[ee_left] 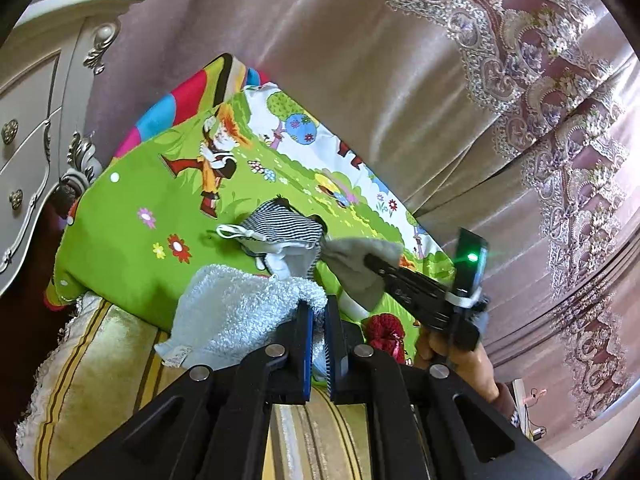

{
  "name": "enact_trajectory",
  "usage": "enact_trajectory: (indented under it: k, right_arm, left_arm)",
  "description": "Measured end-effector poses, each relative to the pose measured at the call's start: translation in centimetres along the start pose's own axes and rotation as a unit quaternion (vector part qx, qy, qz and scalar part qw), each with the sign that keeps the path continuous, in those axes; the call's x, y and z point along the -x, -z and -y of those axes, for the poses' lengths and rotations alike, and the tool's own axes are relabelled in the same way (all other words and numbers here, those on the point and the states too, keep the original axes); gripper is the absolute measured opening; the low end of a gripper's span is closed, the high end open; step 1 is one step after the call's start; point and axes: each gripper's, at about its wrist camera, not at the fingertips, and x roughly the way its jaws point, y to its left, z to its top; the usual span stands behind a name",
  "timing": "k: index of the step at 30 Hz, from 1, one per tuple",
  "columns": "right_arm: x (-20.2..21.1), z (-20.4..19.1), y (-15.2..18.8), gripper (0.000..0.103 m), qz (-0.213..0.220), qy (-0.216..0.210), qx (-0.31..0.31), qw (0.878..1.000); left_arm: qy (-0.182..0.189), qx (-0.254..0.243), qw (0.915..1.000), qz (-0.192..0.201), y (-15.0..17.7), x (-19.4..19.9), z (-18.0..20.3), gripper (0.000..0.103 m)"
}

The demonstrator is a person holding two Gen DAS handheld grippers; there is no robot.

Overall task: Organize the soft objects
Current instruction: 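Carry the towel and gray cloth into the white box and release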

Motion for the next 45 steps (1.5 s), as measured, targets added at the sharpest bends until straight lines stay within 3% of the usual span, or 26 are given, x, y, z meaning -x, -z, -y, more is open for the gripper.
enact_trajectory:
  k: [14, 24, 32, 45]
  right_arm:
    - [12.1, 1.4, 4.9, 0.009, 0.063, 0.020, -0.070, 0.995]
    - [19.2, 4.7, 10.8, 0.009, 0.073, 0.053, -0.131, 0.987]
    - [25.4, 8.9, 15.5, 0.009, 0.089, 0.104, -0.178, 0.974]
    - [31.7, 15.3, 23.1, 0.009, 0.093, 0.185, -0.253, 0.945]
  left_arm:
    - [0.036, -0.060, 0.9975, -0.003, 1.5, 0.6, 6.2, 0.005]
    - [0.082, -0.132, 0.9876, -0.025, 3.8, 0.5, 12.7, 0.005]
    - [0.127, -0.183, 0.9734, -0.053, 6.2, -0.6, 18.9, 0.005]
    - [0.190, -0.252, 0.9386, -0.138, 12.3, -5.6, 28.4, 0.005]
